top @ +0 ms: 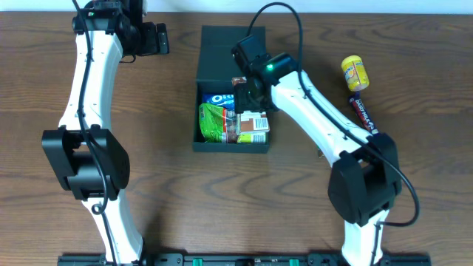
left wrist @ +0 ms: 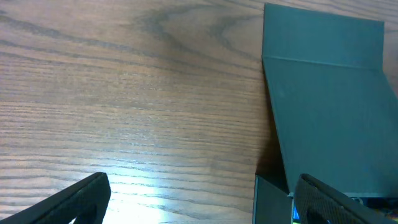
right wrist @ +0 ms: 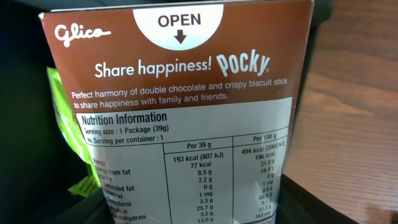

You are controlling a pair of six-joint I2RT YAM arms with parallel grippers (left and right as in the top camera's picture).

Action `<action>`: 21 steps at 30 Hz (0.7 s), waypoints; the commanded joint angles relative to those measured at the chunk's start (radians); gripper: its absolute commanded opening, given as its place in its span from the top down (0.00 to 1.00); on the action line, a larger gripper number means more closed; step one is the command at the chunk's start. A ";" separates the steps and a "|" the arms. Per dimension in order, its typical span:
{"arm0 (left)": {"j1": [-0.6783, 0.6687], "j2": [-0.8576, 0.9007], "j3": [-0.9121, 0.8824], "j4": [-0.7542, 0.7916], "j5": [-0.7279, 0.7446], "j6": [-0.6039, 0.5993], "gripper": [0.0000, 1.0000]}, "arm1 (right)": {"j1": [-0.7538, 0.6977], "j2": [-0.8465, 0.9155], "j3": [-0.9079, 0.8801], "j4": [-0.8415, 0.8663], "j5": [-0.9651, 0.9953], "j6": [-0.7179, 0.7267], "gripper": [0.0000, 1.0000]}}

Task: Pack container
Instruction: 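Lower the Pocky box into the box's right side and release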

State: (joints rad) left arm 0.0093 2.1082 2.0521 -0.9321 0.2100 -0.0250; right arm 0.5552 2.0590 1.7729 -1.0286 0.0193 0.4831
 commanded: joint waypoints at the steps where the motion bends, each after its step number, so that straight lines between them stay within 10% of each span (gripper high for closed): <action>1: 0.004 -0.019 -0.004 -0.003 0.000 0.011 0.04 | 0.009 0.005 0.013 -0.006 0.019 0.035 0.36; 8: 0.004 -0.019 -0.004 -0.003 0.000 0.011 0.04 | 0.009 0.005 0.013 -0.016 0.023 0.048 0.28; 11: 0.004 -0.019 -0.004 -0.003 0.000 0.011 0.05 | 0.009 0.005 0.013 -0.016 0.022 0.047 0.01; 21: 0.004 -0.019 -0.004 -0.003 0.000 0.011 0.05 | -0.031 -0.007 0.040 -0.012 0.030 0.013 0.01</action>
State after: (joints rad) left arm 0.0093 2.1082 2.0521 -0.9321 0.2096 -0.0250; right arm 0.5510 2.0621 1.7741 -1.0409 0.0280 0.5117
